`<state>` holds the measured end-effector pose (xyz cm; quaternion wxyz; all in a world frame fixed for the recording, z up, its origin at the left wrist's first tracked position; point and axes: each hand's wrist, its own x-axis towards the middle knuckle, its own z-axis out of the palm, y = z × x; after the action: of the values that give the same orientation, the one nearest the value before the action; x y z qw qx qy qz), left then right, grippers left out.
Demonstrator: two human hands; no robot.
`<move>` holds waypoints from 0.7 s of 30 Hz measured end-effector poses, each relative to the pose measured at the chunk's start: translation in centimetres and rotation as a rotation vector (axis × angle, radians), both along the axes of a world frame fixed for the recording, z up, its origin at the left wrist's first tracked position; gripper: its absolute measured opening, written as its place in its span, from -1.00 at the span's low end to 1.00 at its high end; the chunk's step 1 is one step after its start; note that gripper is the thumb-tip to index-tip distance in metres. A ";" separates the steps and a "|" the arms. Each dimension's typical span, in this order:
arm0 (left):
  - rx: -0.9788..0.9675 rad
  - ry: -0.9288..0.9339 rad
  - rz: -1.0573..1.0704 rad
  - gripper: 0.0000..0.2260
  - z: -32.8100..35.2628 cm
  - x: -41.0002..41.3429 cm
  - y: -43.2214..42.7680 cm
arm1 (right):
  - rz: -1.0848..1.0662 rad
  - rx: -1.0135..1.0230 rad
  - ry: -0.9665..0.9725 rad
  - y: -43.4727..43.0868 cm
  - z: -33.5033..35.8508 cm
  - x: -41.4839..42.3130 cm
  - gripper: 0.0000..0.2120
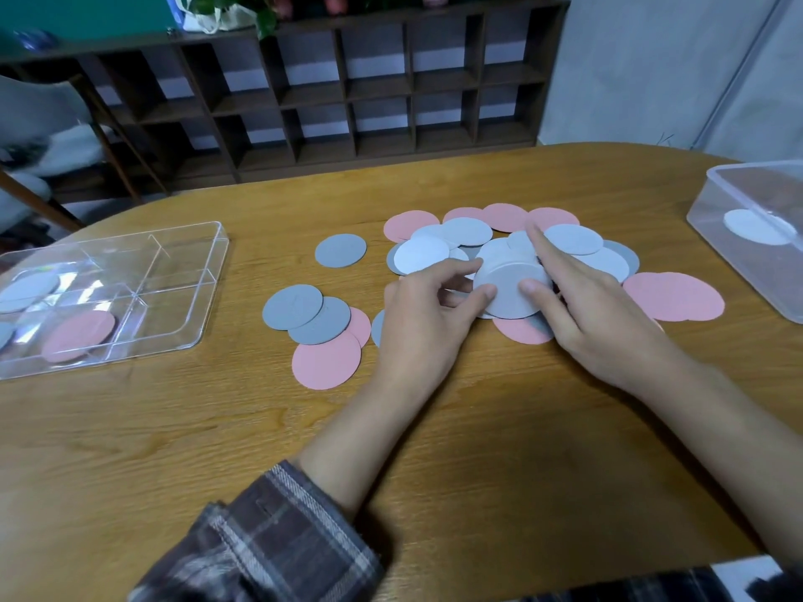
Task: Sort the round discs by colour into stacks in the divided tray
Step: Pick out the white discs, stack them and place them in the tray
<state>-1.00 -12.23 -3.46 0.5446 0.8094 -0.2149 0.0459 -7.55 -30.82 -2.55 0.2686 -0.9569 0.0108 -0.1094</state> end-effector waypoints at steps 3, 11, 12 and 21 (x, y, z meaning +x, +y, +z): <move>0.019 -0.012 -0.024 -0.73 0.1 0.0 0.2 | 0.007 -0.019 -0.017 0.0 0.0 -0.1 -0.46; 0.175 -0.203 -0.114 -0.75 0.1 0.0 0.4 | 0.013 -0.072 0.029 -0.1 -0.2 -0.1 -0.50; 0.191 -0.213 -0.113 -0.72 0.1 0.1 0.5 | 0.012 -0.064 0.008 -0.1 -0.2 -0.1 -0.52; 0.465 -0.288 -0.145 -0.71 -1.0 1.1 0.9 | -0.085 0.115 -0.140 -1.6 0.2 -0.2 -0.68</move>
<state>0.14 -11.29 -4.50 0.3101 0.8802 -0.3522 0.0707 -7.80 -32.39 -2.39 0.3185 -0.9286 0.0388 -0.1864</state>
